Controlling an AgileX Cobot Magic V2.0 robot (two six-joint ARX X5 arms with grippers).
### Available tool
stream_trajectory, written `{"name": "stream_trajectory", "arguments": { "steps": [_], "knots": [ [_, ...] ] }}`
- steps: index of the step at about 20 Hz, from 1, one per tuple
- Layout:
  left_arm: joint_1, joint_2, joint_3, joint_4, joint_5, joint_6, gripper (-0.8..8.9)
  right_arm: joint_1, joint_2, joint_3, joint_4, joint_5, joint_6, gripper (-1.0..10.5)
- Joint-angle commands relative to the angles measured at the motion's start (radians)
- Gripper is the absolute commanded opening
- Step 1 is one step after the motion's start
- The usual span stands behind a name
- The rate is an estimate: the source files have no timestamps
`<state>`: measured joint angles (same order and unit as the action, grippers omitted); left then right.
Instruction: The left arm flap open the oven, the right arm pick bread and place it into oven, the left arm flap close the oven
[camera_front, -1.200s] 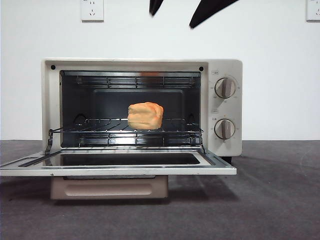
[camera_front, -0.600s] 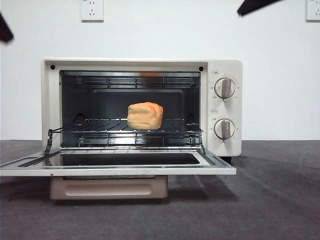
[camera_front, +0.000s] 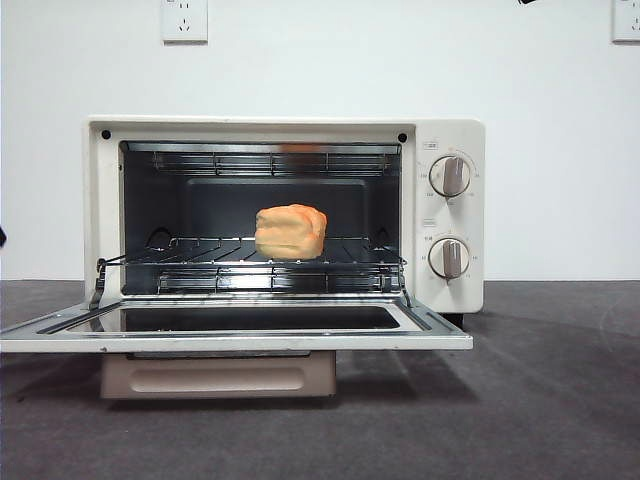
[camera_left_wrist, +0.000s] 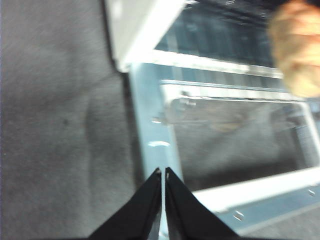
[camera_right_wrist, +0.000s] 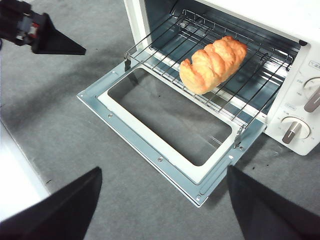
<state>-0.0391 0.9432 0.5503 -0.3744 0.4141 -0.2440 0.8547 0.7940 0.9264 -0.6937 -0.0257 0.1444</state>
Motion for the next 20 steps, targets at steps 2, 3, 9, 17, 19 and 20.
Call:
{"name": "stream_trajectory", "arguments": {
  "steps": [2, 3, 9, 17, 19, 20],
  "knots": [
    [0.024, 0.129, 0.002, 0.04, 0.011, 0.049, 0.14, 0.007, 0.006, 0.008, 0.006, 0.0, -0.006, 4.0],
    [0.024, 0.166, 0.002, 0.056, 0.015, 0.057, 0.14, 0.007, 0.006, 0.008, 0.006, 0.0, -0.006, 4.0],
    [0.024, 0.335, 0.002, 0.13, 0.04, 0.076, 0.14, 0.007, 0.006, 0.008, 0.009, 0.0, -0.006, 4.0],
    [0.024, 0.459, 0.002, 0.188, 0.137, 0.076, 0.14, 0.007, 0.007, 0.008, 0.01, 0.0, 0.002, 4.0],
    [0.024, 0.476, 0.002, 0.195, 0.169, 0.076, 0.14, 0.007, 0.007, 0.008, 0.011, 0.001, 0.002, 4.0],
    [0.024, 0.48, 0.002, 0.196, 0.182, 0.075, 0.14, 0.007, 0.007, 0.008, 0.011, 0.003, 0.002, 4.0]
  ]
}}
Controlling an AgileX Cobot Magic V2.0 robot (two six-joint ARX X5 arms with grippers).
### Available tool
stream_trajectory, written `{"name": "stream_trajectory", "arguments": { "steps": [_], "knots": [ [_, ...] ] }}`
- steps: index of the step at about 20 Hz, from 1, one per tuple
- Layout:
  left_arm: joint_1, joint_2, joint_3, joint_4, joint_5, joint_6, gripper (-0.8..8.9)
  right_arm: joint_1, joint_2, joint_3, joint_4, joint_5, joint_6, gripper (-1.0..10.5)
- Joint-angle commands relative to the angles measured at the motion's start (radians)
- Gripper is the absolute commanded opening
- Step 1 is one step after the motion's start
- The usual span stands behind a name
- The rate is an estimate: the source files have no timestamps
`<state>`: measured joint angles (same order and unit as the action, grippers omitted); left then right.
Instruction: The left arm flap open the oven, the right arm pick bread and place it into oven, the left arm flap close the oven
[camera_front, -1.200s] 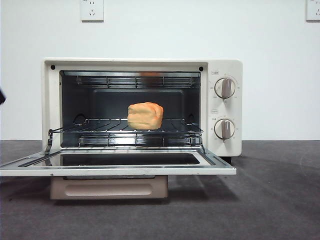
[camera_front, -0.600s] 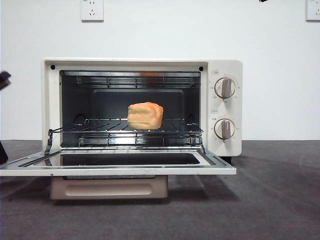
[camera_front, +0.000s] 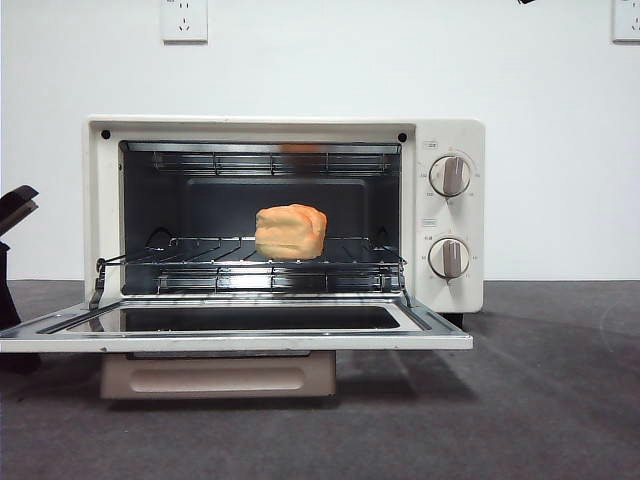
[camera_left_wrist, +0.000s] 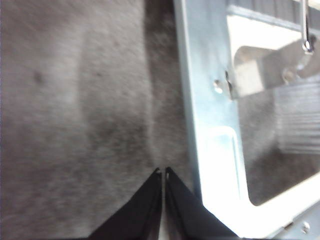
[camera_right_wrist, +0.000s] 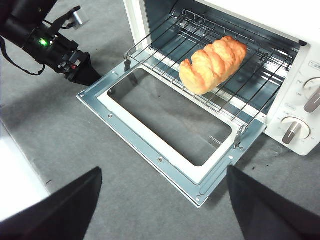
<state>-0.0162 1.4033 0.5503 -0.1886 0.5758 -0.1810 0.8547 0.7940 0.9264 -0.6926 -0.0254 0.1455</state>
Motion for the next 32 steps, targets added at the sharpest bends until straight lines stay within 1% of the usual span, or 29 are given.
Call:
{"name": "stream_trajectory", "arguments": {
  "steps": [1, 4, 6, 9, 11, 17, 24, 29, 32],
  "knots": [
    [0.001, 0.023, 0.002, 0.011, 0.048, 0.012, 0.14, 0.007, 0.007, 0.008, 0.011, 0.005, 0.001, 4.0],
    [0.001, 0.023, 0.002, 0.031, 0.129, 0.004, 0.14, 0.007, 0.007, 0.008, 0.011, 0.007, 0.003, 4.0],
    [0.001, 0.023, 0.002, 0.042, 0.16, -0.005, 0.14, 0.007, 0.007, 0.008, 0.011, 0.007, 0.004, 4.0],
    [0.002, 0.023, 0.003, 0.086, 0.222, -0.037, 0.14, 0.007, 0.007, 0.008, 0.011, 0.007, 0.004, 4.0],
    [0.003, 0.022, 0.003, 0.13, 0.245, -0.074, 0.14, 0.007, 0.007, 0.008, 0.011, 0.007, 0.005, 4.0],
    [0.011, 0.022, 0.005, 0.274, 0.26, -0.166, 0.14, 0.007, 0.007, 0.008, 0.01, 0.007, 0.012, 4.0],
    [0.067, 0.022, 0.006, 0.463, 0.261, -0.269, 0.14, 0.007, 0.007, 0.008, 0.01, 0.007, 0.029, 4.0],
    [0.075, 0.022, 0.008, 0.599, 0.26, -0.333, 0.14, 0.007, 0.008, 0.008, 0.011, 0.008, 0.031, 4.0],
    [0.075, 0.021, 0.011, 0.637, 0.261, -0.362, 0.15, 0.007, 0.008, 0.008, 0.01, 0.028, 0.032, 4.0]
  ]
}}
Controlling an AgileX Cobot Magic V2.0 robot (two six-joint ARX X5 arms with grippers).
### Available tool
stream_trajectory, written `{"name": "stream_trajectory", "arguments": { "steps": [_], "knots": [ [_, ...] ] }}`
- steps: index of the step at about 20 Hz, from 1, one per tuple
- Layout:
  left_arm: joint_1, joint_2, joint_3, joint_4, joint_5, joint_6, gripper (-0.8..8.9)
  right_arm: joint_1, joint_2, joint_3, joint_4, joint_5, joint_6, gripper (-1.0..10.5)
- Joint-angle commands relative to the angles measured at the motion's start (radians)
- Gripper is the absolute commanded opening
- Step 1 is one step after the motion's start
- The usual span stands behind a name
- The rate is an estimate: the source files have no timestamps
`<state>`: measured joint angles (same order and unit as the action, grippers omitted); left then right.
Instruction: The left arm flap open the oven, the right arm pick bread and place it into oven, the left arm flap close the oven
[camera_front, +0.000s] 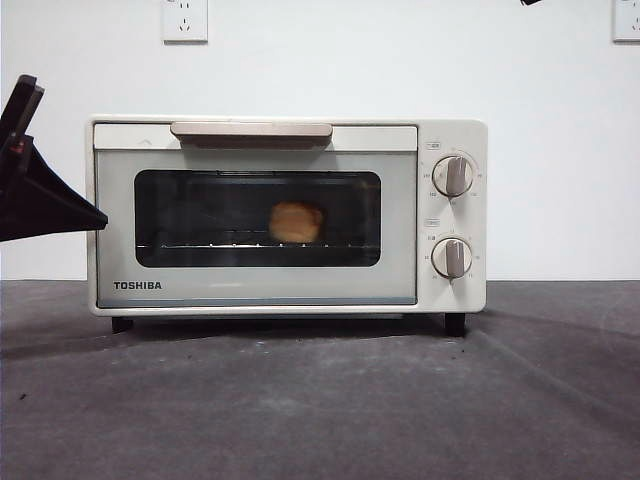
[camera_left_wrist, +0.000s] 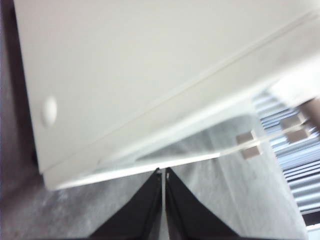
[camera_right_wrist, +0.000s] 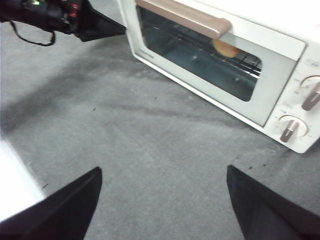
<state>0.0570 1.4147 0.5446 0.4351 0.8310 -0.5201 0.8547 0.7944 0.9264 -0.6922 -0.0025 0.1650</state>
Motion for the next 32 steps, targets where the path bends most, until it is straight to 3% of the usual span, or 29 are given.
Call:
{"name": "stream_trajectory", "arguments": {
  "steps": [1, 7, 13, 23, 32],
  "knots": [
    [0.002, 0.007, 0.017, 0.01, 0.006, -0.023, 0.15, 0.007, 0.008, 0.008, 0.01, 0.006, 0.014, 4.0],
    [-0.013, -0.061, 0.017, -0.03, 0.008, -0.019, 0.16, 0.007, 0.008, 0.008, 0.01, 0.011, 0.013, 4.0],
    [-0.043, -0.242, 0.026, -0.124, -0.031, 0.002, 0.16, 0.007, 0.008, 0.008, 0.011, 0.034, 0.009, 4.0],
    [-0.152, -0.543, 0.234, -0.722, -0.272, 0.294, 0.16, 0.007, 0.009, 0.008, 0.019, 0.033, 0.003, 4.0],
    [-0.272, -0.664, 0.41, -1.08, -0.438, 0.414, 0.16, 0.007, 0.009, 0.008, 0.071, 0.033, 0.003, 4.0]
  ]
}}
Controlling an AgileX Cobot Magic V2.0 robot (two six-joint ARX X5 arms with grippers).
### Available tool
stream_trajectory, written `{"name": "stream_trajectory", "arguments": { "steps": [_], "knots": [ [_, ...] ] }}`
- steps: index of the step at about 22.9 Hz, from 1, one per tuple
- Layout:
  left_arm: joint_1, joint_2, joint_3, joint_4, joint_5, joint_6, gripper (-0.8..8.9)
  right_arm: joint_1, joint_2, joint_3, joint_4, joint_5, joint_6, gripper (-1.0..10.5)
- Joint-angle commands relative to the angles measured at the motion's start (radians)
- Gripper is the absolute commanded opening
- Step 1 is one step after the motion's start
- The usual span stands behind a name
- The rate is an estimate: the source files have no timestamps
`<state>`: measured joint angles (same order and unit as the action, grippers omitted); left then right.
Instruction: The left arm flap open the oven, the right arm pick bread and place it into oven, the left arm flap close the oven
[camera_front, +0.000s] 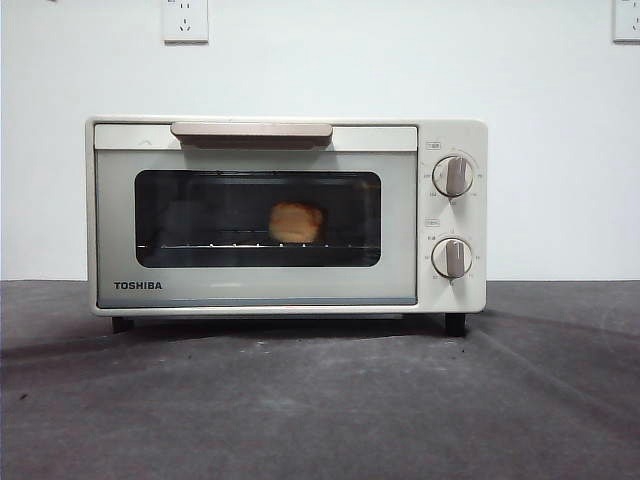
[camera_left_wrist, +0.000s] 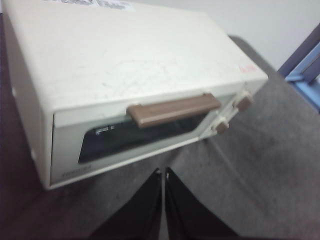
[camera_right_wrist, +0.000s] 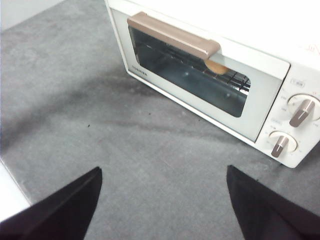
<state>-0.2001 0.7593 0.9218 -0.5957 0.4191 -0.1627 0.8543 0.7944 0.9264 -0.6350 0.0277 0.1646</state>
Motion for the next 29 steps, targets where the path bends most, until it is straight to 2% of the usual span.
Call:
{"name": "stream_trajectory", "arguments": {
  "steps": [1, 10, 20, 21, 24, 25, 29],
  "knots": [
    [-0.023, -0.018, 0.04, -0.076, -0.039, 0.062, 0.16, 0.007, 0.009, 0.008, 0.014, 0.003, 0.003, 4.0],
    [-0.05, -0.074, 0.052, -0.251, -0.053, 0.126, 0.16, 0.007, 0.014, 0.008, 0.013, 0.002, 0.004, 4.0],
    [-0.05, -0.074, 0.052, -0.25, -0.053, 0.126, 0.16, 0.007, 0.015, 0.008, 0.013, 0.001, 0.006, 3.8],
    [-0.05, -0.074, 0.052, -0.25, -0.053, 0.126, 0.16, 0.007, 0.015, 0.008, 0.013, 0.001, 0.006, 3.4],
    [-0.05, -0.074, 0.052, -0.25, -0.053, 0.125, 0.16, 0.007, 0.015, 0.008, 0.013, 0.001, 0.006, 0.6],
    [-0.05, -0.074, 0.052, -0.249, -0.053, 0.125, 0.16, 0.007, 0.015, 0.008, 0.013, 0.002, 0.006, 0.0],
    [-0.05, -0.074, 0.052, -0.249, -0.053, 0.125, 0.16, 0.007, 0.015, 0.008, 0.014, 0.01, 0.006, 0.1]
  ]
}}
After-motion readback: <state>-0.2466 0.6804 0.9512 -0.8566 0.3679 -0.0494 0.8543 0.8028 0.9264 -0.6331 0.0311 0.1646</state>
